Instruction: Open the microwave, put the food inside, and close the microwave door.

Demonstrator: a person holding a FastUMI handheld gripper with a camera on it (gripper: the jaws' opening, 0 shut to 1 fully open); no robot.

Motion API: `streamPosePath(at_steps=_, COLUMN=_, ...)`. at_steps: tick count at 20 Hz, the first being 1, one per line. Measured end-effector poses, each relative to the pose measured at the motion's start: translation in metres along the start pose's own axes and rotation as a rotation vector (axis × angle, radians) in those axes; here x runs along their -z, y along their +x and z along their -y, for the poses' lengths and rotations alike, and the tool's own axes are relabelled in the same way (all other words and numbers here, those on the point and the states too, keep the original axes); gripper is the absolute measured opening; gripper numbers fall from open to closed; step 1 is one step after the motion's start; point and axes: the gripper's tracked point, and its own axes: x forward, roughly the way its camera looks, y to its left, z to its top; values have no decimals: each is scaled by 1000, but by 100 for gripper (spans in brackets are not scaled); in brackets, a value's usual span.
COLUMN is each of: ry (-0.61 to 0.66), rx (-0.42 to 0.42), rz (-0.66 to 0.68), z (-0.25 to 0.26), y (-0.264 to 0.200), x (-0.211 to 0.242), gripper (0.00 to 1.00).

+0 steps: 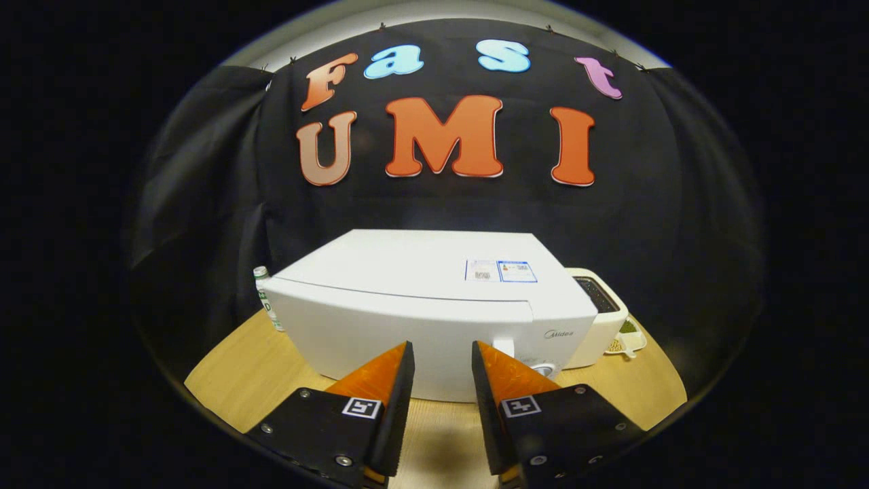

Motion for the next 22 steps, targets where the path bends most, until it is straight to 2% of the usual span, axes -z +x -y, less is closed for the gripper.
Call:
streamPosePath(at_steps=7, ry=12, rx=16, rz=194, z=24, y=-84, x=-103, gripper=59)
streamPosePath(at_steps=11, ry=36, rx=49, rz=263, z=45, y=-120, x=-138, gripper=75)
streamPosePath(at_steps=18, ry=7, rx=98, rz=320, z=66, y=-146, x=-142, gripper=91)
streamPosePath(at_steps=22, ry=24, rx=89, rz=306, z=67, y=-147, x=-131, gripper=93)
